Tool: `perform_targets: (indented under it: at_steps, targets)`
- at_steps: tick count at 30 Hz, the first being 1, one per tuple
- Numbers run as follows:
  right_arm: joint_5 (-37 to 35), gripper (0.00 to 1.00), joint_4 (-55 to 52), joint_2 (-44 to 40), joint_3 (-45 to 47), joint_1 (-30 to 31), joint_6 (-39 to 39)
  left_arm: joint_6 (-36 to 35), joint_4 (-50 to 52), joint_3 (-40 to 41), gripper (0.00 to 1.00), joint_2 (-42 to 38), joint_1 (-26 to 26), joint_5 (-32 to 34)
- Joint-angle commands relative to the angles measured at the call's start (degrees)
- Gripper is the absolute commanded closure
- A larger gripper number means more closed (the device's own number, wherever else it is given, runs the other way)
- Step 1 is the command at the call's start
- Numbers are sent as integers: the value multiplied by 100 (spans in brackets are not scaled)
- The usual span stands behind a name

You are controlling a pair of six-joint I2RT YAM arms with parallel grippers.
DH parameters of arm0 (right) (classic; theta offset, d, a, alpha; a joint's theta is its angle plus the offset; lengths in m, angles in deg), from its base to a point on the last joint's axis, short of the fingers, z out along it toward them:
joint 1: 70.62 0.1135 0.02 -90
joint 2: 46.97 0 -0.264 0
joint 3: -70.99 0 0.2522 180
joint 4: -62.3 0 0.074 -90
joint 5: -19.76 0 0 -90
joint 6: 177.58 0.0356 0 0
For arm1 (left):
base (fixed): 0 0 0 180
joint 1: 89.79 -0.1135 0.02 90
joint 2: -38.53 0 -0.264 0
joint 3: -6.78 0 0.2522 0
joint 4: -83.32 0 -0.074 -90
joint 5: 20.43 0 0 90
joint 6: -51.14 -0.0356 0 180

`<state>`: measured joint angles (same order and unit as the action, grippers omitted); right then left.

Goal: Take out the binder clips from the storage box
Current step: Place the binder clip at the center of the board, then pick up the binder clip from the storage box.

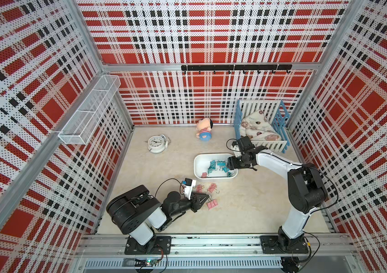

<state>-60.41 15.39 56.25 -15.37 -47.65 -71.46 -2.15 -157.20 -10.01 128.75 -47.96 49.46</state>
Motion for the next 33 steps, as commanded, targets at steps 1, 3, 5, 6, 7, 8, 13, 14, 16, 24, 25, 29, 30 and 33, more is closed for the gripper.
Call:
perform_targets:
  at_steps: [1,3,5,6,7,8,13,14,16,24,25,29,30,33]
  targets:
    - [-50,31,-8,32,-179,-30,-21,-234,653,27,69,-546,-43,87]
    - [-55,31,-20,45,-185,-30,-21,-405,1287,-63,69,-962,-43,150]
    - [-68,31,-15,40,-187,-33,-21,-625,2087,-227,69,-1427,-26,285]
    - [-60,31,-13,49,-190,-25,-21,-760,2552,-331,69,-1691,-9,395]
    - [-51,31,-5,57,-186,-36,-16,-898,2987,-434,69,-1946,1,509]
    - [-42,31,-5,66,-186,-37,-12,-1002,3312,-535,68,-2169,1,601]
    - [-33,31,20,105,-215,-34,-21,-1706,4833,-1341,61,-2803,-80,1106]
    - [-29,31,18,123,-232,-30,-30,-1833,5037,-1541,60,-2749,-130,1100]
    - [-33,31,1,146,-246,-30,-39,-2109,5588,-2167,59,-2424,-247,1071]
    - [-50,30,-17,46,-256,-45,-54,-2679,6651,-4287,65,-356,-549,1017]
    - [-62,30,-16,17,-225,-46,-59,-2643,6518,-4365,64,-238,-586,964]
    - [-52,30,-3,-21,-175,-78,-49,-2634,6839,-5079,62,435,-629,1159]
    - [-31,30,20,-21,-165,-81,-48,-2658,6975,-5265,62,594,-622,1229]
    - [-4,30,53,6,-143,-81,-30,-2727,7076,-5605,61,912,-588,1331]
